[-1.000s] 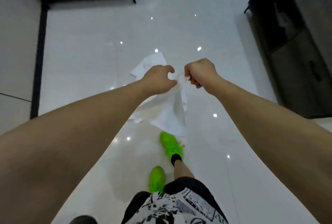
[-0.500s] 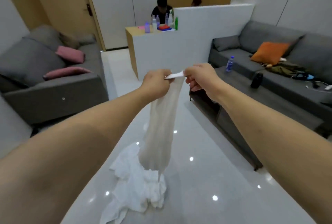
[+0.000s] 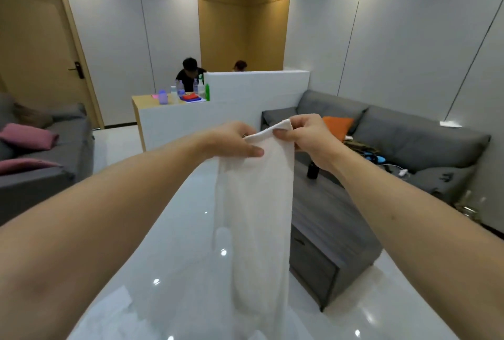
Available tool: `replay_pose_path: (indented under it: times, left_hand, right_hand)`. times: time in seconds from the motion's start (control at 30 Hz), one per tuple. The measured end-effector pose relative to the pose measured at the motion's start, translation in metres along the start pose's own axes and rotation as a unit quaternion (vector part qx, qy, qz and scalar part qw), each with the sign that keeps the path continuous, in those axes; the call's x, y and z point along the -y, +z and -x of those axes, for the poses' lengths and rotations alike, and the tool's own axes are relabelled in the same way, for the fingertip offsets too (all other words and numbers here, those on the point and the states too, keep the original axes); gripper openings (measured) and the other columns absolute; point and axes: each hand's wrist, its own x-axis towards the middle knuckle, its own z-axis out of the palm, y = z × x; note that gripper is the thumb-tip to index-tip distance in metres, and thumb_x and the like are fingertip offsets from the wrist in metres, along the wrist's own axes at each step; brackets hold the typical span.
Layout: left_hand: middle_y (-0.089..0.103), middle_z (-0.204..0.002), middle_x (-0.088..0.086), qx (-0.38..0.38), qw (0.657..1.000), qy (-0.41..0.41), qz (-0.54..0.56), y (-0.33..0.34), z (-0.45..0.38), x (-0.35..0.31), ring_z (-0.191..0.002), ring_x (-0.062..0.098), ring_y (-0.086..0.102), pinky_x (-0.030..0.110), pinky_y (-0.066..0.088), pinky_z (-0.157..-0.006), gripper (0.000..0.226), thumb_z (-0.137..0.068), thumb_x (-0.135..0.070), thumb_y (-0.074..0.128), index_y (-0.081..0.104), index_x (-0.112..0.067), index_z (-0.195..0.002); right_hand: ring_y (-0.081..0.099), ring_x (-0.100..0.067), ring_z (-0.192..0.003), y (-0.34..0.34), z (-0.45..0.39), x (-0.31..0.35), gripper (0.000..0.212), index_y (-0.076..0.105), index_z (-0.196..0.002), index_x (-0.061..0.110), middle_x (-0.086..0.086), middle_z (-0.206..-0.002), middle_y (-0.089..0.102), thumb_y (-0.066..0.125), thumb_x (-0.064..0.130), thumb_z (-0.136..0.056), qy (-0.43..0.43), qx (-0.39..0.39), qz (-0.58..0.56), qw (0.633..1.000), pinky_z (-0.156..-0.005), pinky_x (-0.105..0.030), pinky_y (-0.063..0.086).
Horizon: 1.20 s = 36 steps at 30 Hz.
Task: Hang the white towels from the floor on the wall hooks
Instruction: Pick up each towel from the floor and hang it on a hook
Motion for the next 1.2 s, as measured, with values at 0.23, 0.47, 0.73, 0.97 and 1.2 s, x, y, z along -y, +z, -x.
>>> replay_pose_path:
  times: [0.23,0.47,0.73,0.97,1.2]
  left_hand:
    - [0.067,-0.101,-0.001,0.093,0.991,-0.006,-0.097,0.056,-0.084,-0.029,-0.096,0.021,0.064,0.035,0.052,-0.088,0.022,-0.079,-0.017,0.076,0.063,-0.022,-0.096]
    - [0.061,-0.098,0.003,0.05,0.993,-0.046,-0.093,0.096,-0.201,-0.001,-0.081,0.017,0.06,0.03,0.053,-0.063,0.019,-0.087,-0.013,0.062,0.064,-0.019,-0.104]
    - [0.062,-0.093,0.002,-0.111,0.985,-0.037,-0.127,0.085,-0.403,0.048,-0.086,0.02,0.05,0.027,0.036,-0.071,0.014,-0.088,-0.032,0.064,0.069,-0.023,-0.098]
    - [0.063,-0.087,0.001,-0.233,0.962,-0.083,-0.115,0.003,-0.568,0.085,-0.082,0.02,0.052,0.03,0.038,-0.068,0.015,-0.088,-0.039,0.063,0.064,-0.026,-0.081]
    - [0.062,-0.088,0.005,-0.373,0.916,-0.08,-0.125,-0.09,-0.665,0.076,-0.09,0.027,0.055,0.03,0.039,-0.071,0.007,-0.087,-0.028,0.065,0.068,-0.025,-0.082]
  right_hand:
    - [0.067,-0.025,-0.087,-0.093,-0.039,-0.04,0.012,0.072,-0.09,0.016,-0.012,-0.096,0.071,0.065,0.024,-0.093,-0.015,-0.097,-0.01,0.995,-0.081,-0.041,0.057]
    - [0.057,-0.02,-0.07,-0.18,-0.118,-0.115,0.03,0.066,-0.092,-0.003,-0.008,-0.079,0.062,0.063,0.026,-0.089,0.02,-0.217,-0.034,0.975,-0.064,-0.036,0.05]
    - [0.062,-0.025,-0.074,-0.223,-0.284,-0.231,0.013,0.072,-0.083,0.009,-0.011,-0.084,0.068,0.066,0.019,-0.09,0.066,-0.228,-0.012,0.971,-0.071,-0.047,0.058]
    - [0.068,-0.026,-0.081,-0.229,-0.496,-0.268,0.01,0.071,-0.08,0.016,-0.012,-0.089,0.073,0.07,0.02,-0.089,0.057,-0.19,0.01,0.98,-0.079,-0.045,0.059]
    - [0.068,-0.016,-0.065,-0.248,-0.657,-0.251,0.01,0.075,-0.088,0.018,-0.001,-0.074,0.072,0.074,0.028,-0.084,0.008,-0.165,-0.022,0.986,-0.06,-0.03,0.056]
